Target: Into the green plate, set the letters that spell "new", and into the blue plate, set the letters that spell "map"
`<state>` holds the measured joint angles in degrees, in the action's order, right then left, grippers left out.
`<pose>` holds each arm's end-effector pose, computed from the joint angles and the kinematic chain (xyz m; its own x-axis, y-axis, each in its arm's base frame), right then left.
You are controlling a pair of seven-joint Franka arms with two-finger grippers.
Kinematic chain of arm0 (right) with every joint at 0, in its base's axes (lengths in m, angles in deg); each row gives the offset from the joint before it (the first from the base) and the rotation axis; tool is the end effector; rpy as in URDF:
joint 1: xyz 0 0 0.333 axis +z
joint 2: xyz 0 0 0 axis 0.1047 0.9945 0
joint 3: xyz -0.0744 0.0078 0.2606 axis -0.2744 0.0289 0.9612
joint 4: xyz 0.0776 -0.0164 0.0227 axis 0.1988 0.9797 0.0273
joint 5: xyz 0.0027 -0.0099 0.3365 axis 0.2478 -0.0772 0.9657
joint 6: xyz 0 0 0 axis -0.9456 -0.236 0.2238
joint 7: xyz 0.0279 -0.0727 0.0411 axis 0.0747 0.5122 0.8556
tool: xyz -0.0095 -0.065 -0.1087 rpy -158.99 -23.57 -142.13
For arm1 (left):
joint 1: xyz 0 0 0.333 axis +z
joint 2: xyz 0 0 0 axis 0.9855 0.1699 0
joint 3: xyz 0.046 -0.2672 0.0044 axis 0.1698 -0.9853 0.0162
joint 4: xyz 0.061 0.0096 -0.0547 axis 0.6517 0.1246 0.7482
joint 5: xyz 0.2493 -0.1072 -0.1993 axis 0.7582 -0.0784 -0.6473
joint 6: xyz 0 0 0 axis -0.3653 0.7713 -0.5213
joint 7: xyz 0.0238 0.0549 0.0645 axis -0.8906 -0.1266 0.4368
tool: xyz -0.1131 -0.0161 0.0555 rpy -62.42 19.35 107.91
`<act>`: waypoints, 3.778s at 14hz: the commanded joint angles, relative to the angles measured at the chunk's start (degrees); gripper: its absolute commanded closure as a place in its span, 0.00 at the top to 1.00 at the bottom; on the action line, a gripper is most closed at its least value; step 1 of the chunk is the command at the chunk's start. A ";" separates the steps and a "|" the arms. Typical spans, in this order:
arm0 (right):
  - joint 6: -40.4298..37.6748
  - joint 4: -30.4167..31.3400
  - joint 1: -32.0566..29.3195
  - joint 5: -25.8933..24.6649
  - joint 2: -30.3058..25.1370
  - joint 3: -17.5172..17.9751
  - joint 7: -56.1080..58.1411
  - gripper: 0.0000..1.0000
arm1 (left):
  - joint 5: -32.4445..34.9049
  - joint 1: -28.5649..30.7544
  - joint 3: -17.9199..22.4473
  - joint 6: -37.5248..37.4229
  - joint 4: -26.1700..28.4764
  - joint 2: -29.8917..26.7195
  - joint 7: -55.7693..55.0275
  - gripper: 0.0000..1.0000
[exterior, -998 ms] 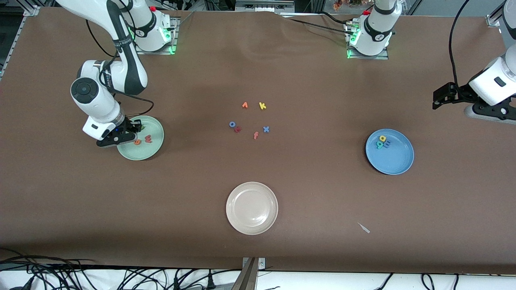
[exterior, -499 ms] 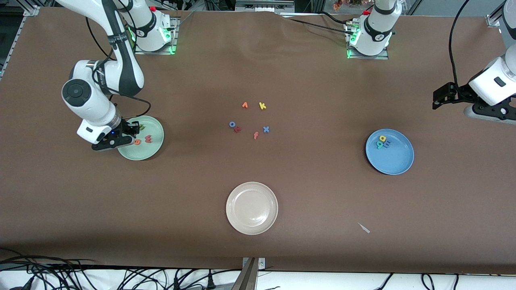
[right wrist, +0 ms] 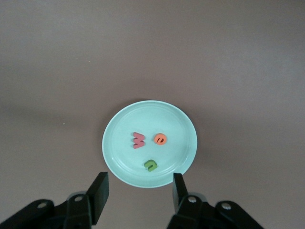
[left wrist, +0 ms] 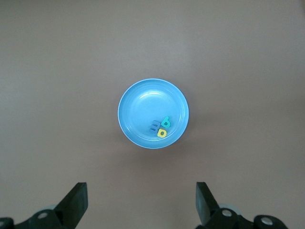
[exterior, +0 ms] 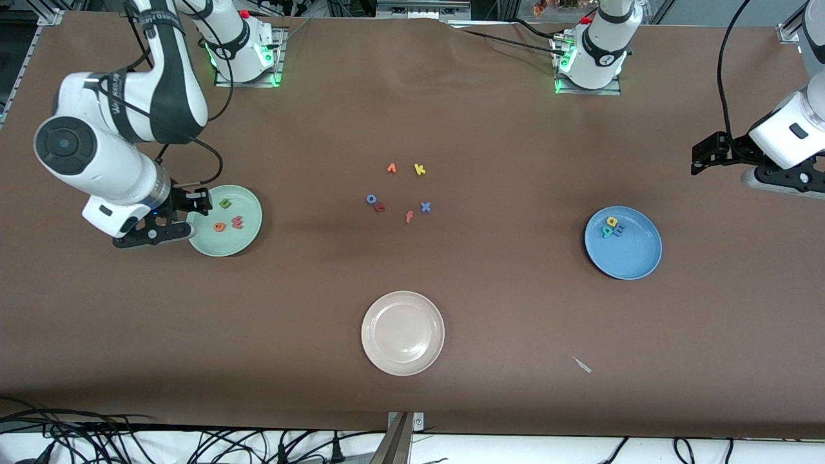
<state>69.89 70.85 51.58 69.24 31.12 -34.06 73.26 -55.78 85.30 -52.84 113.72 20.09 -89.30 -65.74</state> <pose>0.5339 0.0795 0.3886 0.9659 0.2204 -0.1360 0.2336 -0.9681 0.0903 0.4967 0.0101 0.5054 0.9828 -0.1729 -0.0652 -0.1748 -0.9843 -0.0249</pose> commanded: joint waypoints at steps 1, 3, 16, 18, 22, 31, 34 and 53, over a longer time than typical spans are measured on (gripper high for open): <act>-7.62 -6.55 -0.49 0.41 0.11 0.02 -0.68 1.00 | -1.47 -0.16 0.27 -1.22 -1.35 0.49 1.06 1.00; -12.28 -11.20 -0.93 0.06 0.19 -0.25 -0.68 1.00 | -1.47 -0.16 0.27 -1.22 -1.35 0.49 1.06 1.00; -17.49 -9.39 -37.84 1.03 -12.53 36.05 -6.04 1.00 | -1.47 -0.16 0.27 -1.22 -1.35 0.49 1.06 1.00; -18.71 -8.07 -37.84 -0.21 -14.39 35.96 -6.12 1.00 | -1.47 -0.16 0.27 -1.30 -1.35 0.49 1.06 1.00; -19.69 -9.12 -37.76 -0.65 -13.87 36.14 -6.12 1.00 | -1.47 -0.16 0.27 -1.30 -1.35 0.49 1.06 1.00; -23.64 -13.15 -37.67 -1.09 -14.57 34.56 -5.77 1.00 | -1.47 -0.16 0.27 -1.22 -1.35 0.49 1.06 1.00; -23.73 -13.51 -37.58 -1.26 -14.13 34.56 -5.69 1.00 | -1.47 -0.16 0.27 -1.30 -1.35 0.49 1.06 1.00; -23.64 -13.43 -37.76 -1.97 -12.55 34.29 -4.45 1.00 | -1.47 -0.25 0.27 -1.30 -1.35 0.58 1.06 1.00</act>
<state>47.40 58.81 14.23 67.96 18.24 0.00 67.98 -55.78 85.30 -52.87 113.53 20.09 -89.27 -65.74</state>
